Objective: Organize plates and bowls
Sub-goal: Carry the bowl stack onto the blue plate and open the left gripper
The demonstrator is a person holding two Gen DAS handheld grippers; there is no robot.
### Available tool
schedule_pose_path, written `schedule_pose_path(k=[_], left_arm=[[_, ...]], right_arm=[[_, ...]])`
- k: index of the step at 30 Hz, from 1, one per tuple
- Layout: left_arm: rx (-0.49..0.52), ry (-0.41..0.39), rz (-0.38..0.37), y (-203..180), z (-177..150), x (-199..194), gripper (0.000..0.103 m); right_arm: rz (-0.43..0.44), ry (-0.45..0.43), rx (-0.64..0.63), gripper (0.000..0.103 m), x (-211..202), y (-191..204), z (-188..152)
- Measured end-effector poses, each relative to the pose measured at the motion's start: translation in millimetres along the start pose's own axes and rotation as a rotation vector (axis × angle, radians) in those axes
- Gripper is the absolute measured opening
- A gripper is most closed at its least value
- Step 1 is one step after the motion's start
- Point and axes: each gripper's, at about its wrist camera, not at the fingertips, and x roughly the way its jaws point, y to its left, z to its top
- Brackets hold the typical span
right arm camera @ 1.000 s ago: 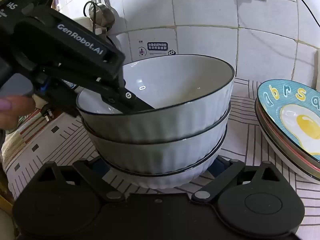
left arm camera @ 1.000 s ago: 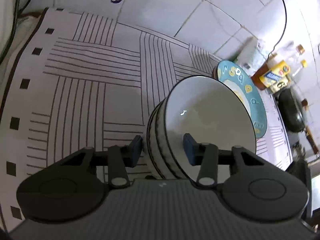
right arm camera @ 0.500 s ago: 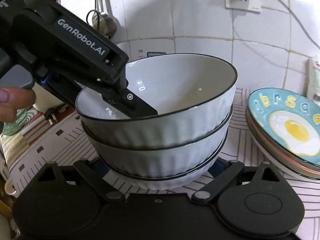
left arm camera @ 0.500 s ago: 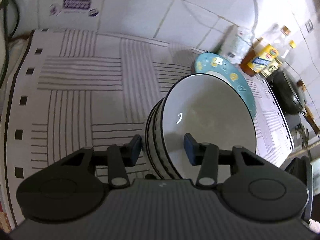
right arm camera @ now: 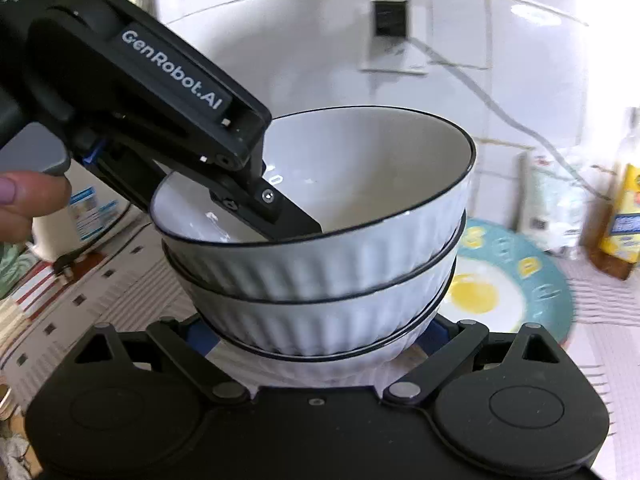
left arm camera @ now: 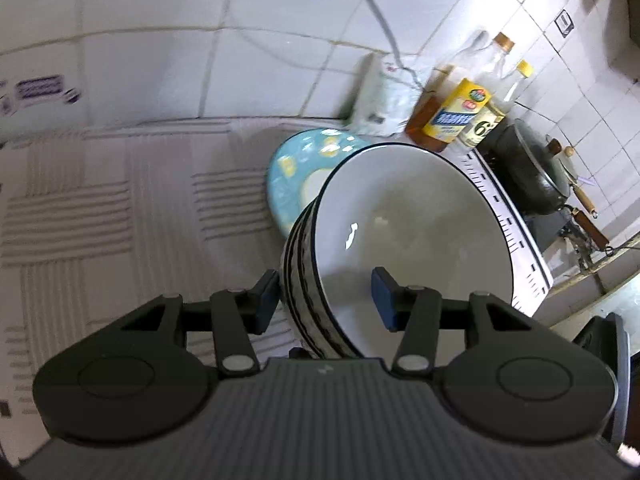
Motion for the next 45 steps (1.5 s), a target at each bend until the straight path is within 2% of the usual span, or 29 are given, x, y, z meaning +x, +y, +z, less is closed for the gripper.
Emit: schedule_pose_path(k=[5, 10, 18, 21, 26, 37, 45], left_arm=[[0.057, 0.043, -0.026, -23.5, 27.1, 22.3, 0.048], [0.1, 0.043, -0.02, -37.2, 41.7, 43.5, 0.048], [0.112, 0.076, 0.004, -36.6, 58.1, 83.1, 0.048], [0.098, 0.073, 0.008, -32.9, 62.7, 93.5, 0.048], [0.106, 0.094, 0.043, -33.8, 69.0, 101.9, 0.049], [0.096, 0.106, 0.07, -26.8, 76.7, 116.1, 0.048], [0.096, 0.09, 0.094, -30.5, 75.4, 118.2, 0.048]], right_arm=[[-0.051, -0.011, 0.04, 0.098, -3.5, -30.9, 8.7], [-0.068, -0.004, 0.069, 0.098, 3.0, -63.0, 12.8], [-0.067, 0.021, 0.075, 0.098, 31.0, -88.8, 5.3], [-0.065, 0.032, 0.096, 0.098, 40.2, -94.5, 2.3], [-0.058, 0.05, 0.083, 0.098, 51.1, -97.7, 3.8], [-0.054, 0.073, 0.039, 0.098, 72.1, -105.0, 4.9], [-0.041, 0.092, 0.095, 0.098, 75.9, -112.9, 5.6]])
